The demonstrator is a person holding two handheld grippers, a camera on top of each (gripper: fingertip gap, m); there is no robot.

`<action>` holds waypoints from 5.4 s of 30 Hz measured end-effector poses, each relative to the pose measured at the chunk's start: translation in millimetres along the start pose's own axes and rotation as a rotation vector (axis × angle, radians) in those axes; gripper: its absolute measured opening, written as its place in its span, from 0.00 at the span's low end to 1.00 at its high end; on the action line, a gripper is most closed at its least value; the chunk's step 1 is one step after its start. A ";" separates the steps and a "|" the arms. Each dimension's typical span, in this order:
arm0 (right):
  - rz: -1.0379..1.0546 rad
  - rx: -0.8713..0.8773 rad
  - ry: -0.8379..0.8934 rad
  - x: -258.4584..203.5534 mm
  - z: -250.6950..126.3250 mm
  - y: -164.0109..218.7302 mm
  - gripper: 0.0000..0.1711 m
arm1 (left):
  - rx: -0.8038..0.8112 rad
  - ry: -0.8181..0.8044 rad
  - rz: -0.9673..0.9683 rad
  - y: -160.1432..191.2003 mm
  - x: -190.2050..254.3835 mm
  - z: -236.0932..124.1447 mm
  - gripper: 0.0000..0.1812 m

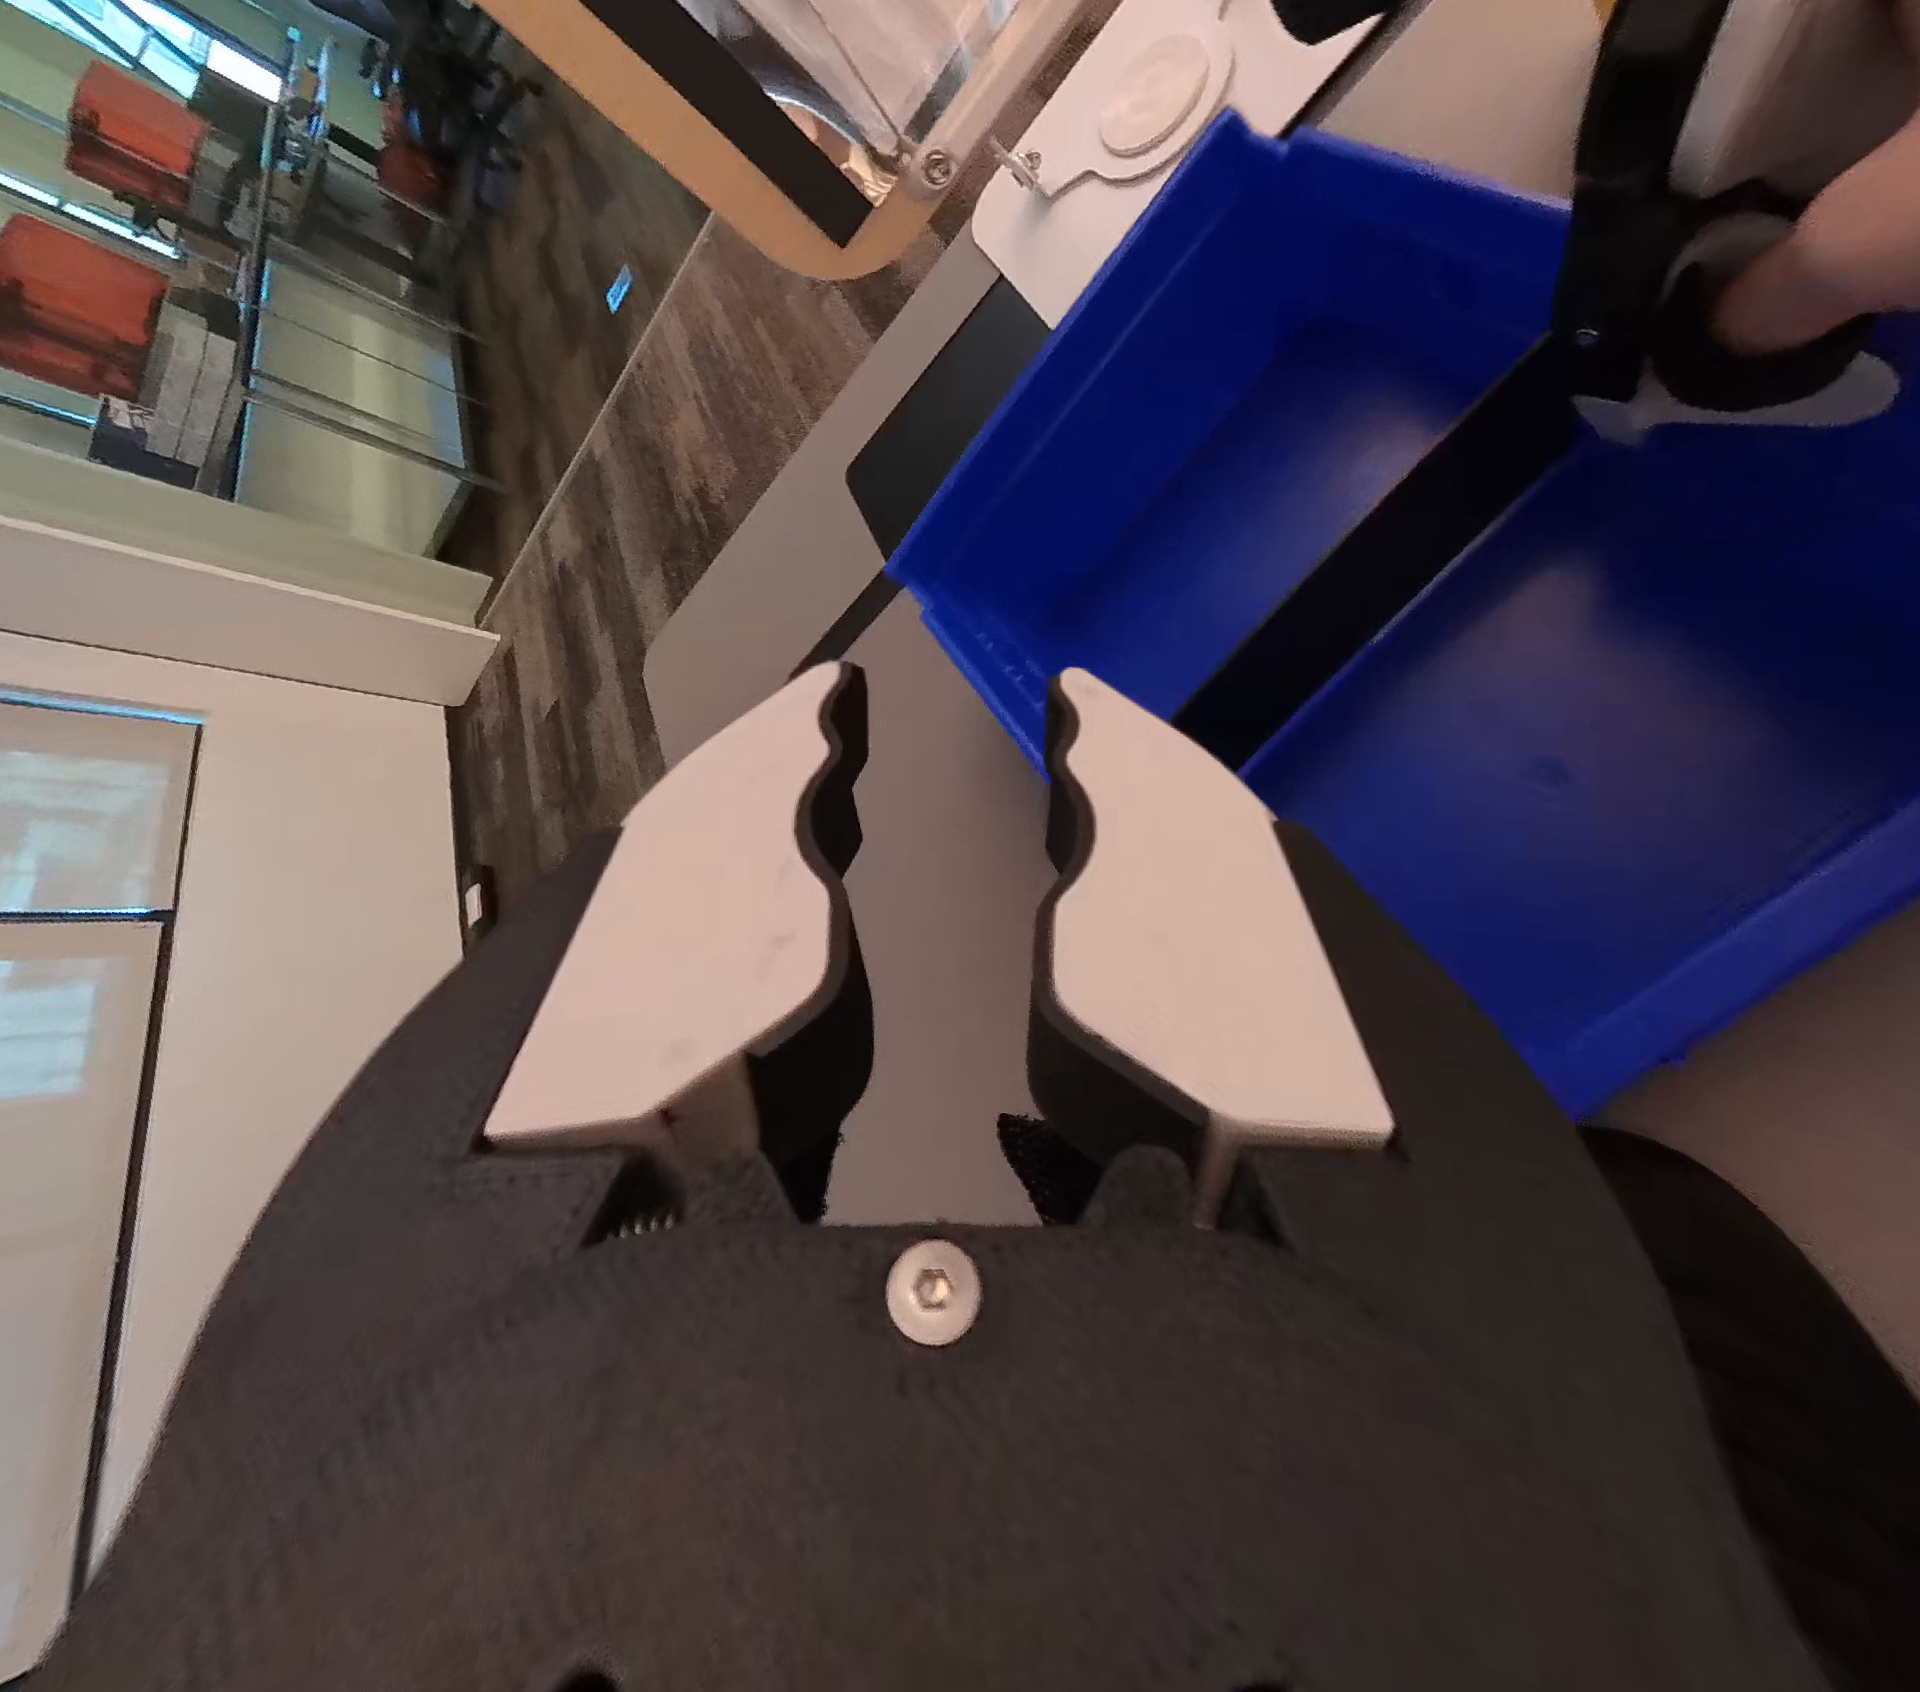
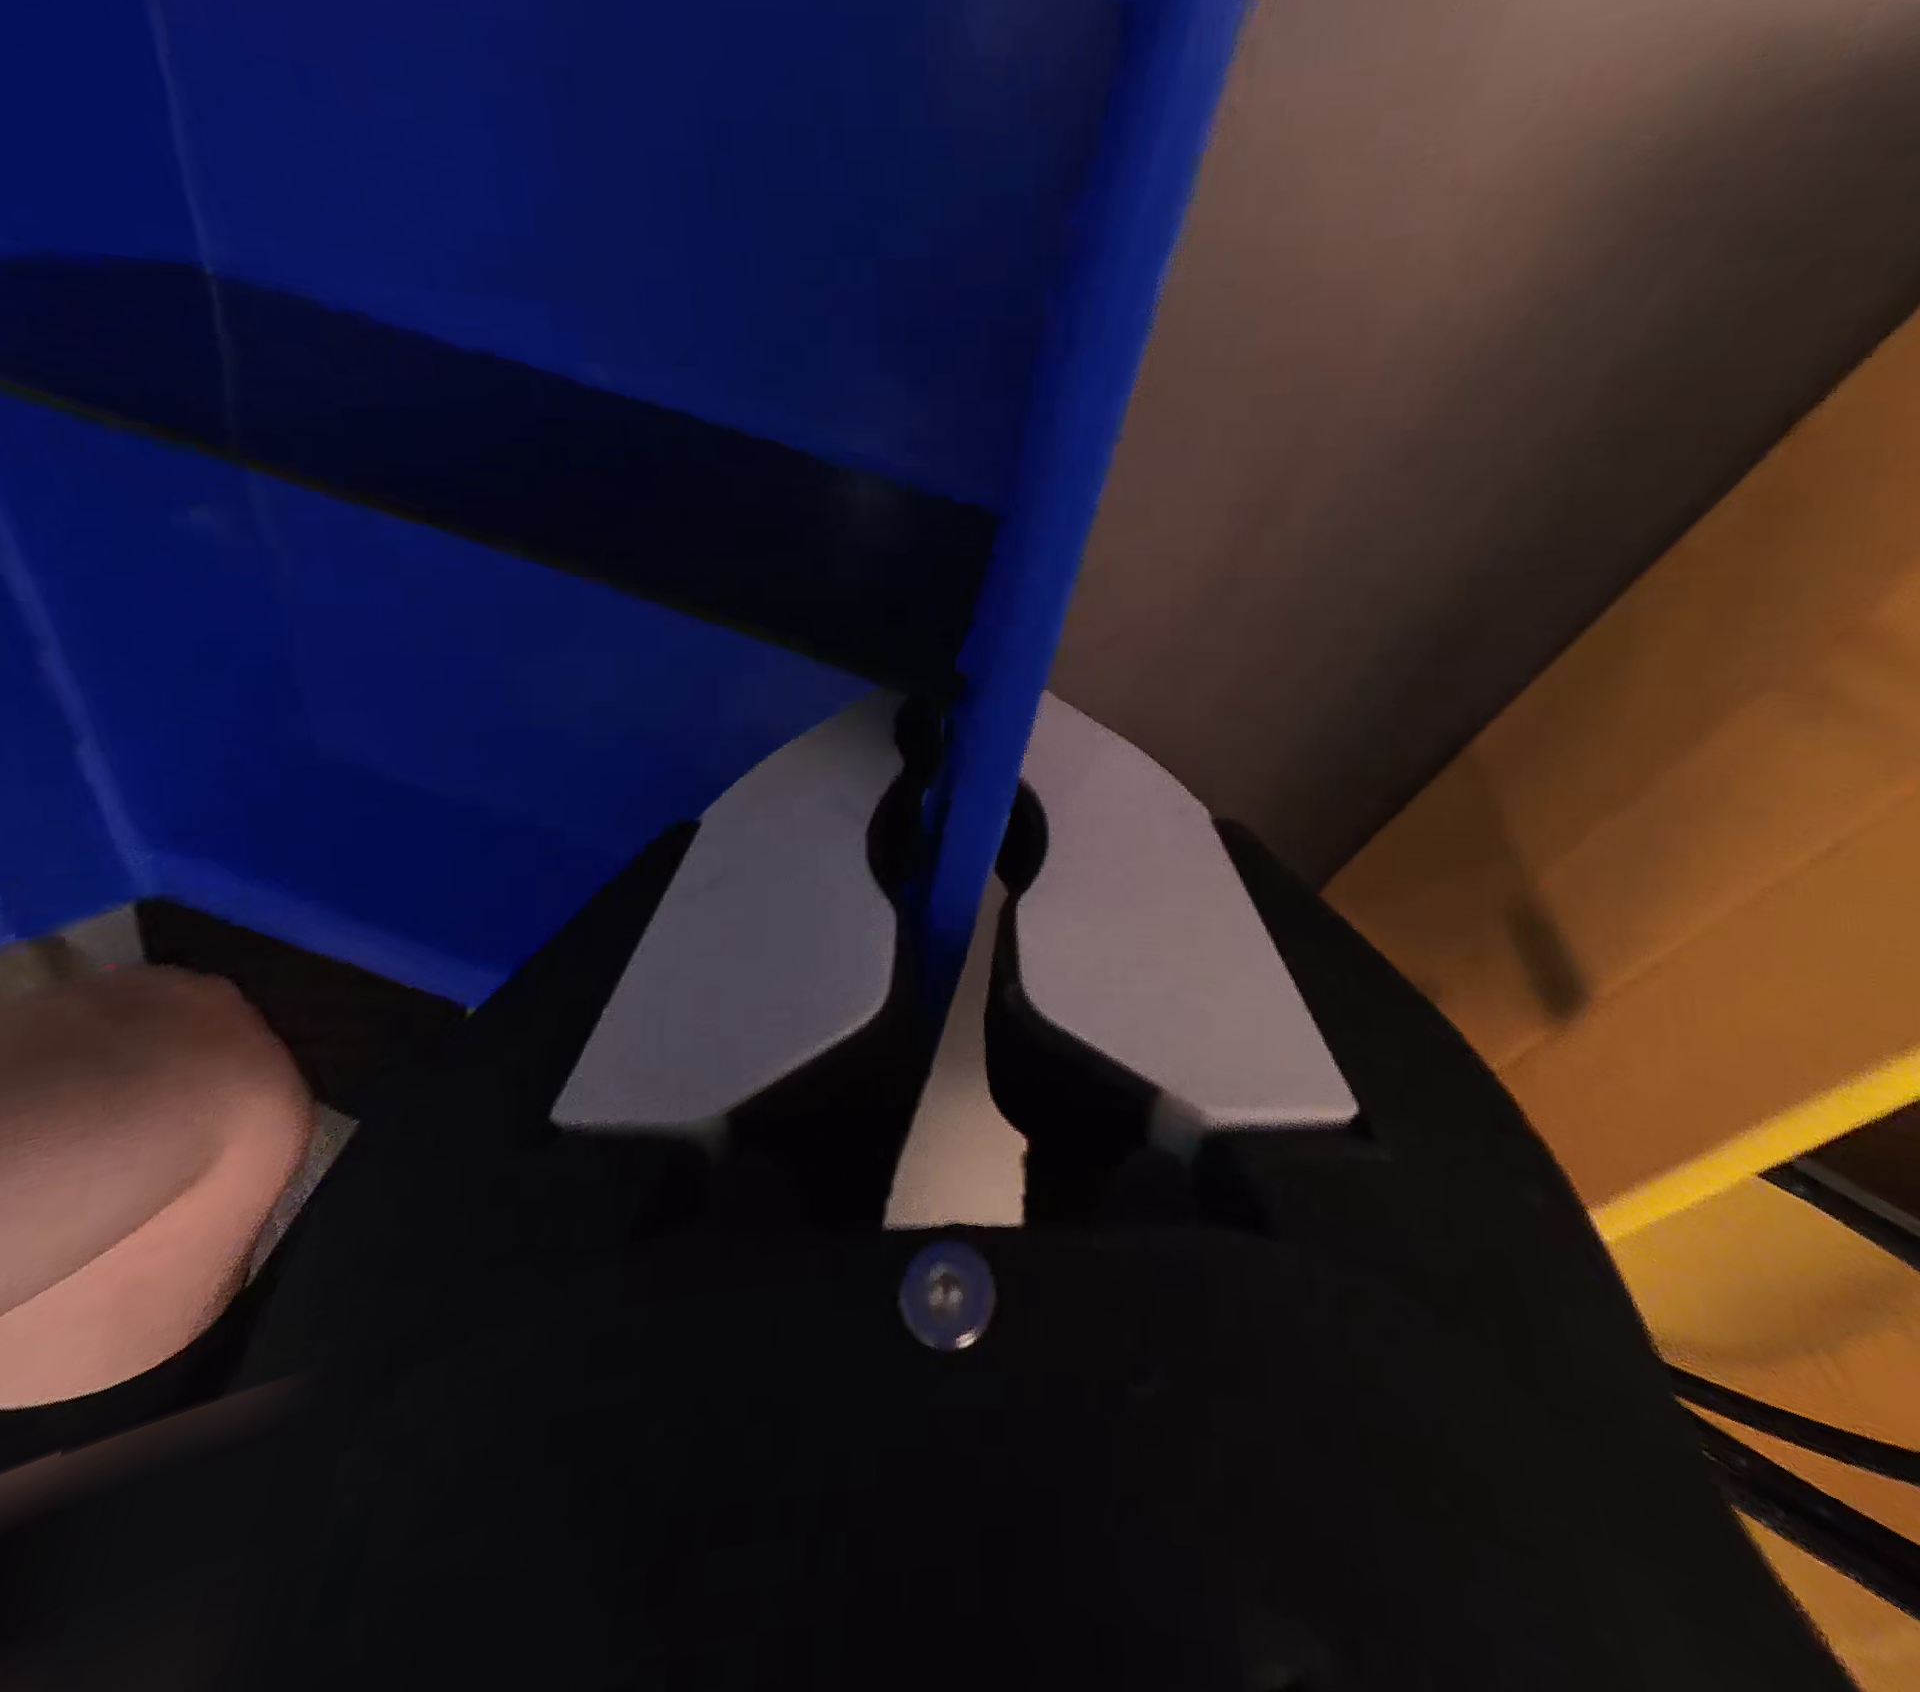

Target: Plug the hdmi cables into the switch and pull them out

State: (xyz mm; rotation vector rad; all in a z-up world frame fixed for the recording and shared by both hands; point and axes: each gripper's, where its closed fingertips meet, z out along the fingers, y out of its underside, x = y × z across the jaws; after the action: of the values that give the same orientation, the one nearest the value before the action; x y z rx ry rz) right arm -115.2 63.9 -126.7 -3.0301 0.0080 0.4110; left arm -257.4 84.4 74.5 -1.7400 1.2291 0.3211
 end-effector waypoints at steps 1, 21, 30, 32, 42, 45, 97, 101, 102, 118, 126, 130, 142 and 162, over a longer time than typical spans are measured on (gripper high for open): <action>-0.004 -0.002 0.001 1.0 0.1 -0.1 0.05 | 0.001 0.011 -0.004 -0.8 2.6 -0.7 0.19; -0.154 0.151 0.126 -1.8 -72.8 -42.6 0.04 | 0.183 0.082 -0.167 -19.9 0.3 -46.1 0.22; -0.057 0.169 -0.117 17.3 -162.7 -11.8 0.04 | 0.602 0.144 -0.486 -56.6 -27.4 -116.0 0.34; -0.022 0.215 -0.142 44.8 -195.4 -1.2 0.04 | 0.648 0.213 -0.590 -57.1 -28.8 -122.6 0.34; 0.413 0.468 0.171 299.1 -322.7 120.8 0.04 | 0.274 0.853 -0.512 -110.5 139.2 -2.5 0.45; 0.537 0.503 0.232 350.6 -327.0 162.4 0.04 | 0.039 0.895 -0.465 -104.9 198.9 47.5 0.47; 0.435 0.085 0.173 372.6 -116.1 166.8 0.04 | -0.482 0.632 -0.845 174.6 6.7 105.0 0.03; 0.429 0.084 0.176 370.7 -115.6 169.0 0.04 | -0.493 0.619 -0.928 192.3 -2.0 96.4 0.04; 0.434 0.092 0.172 370.9 -115.3 168.8 0.04 | -0.493 0.611 -0.945 195.6 -4.3 95.8 0.04; 0.455 0.109 0.178 373.3 -116.3 176.9 0.04 | -0.450 0.606 -0.977 204.2 -14.7 98.4 0.04; 0.454 0.116 0.173 380.0 -118.2 183.8 0.05 | -0.431 0.598 -1.032 219.1 -24.3 93.5 0.04; 0.468 0.122 0.171 386.5 -120.4 189.3 0.05 | -0.408 0.602 -1.076 225.3 -29.5 92.7 0.05; 0.463 0.132 0.207 407.2 -127.0 200.0 0.05 | -0.370 0.572 -1.168 242.1 -43.3 90.3 0.05; 0.393 0.164 0.204 407.5 -126.9 196.9 0.05 | -0.489 0.398 -1.033 274.7 -51.2 68.2 0.02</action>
State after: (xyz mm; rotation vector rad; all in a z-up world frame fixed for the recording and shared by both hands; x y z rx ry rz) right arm 308.1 -140.4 -129.5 -2.8831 0.6238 0.1137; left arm -491.8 156.9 -75.7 -2.6955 0.3545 -0.3913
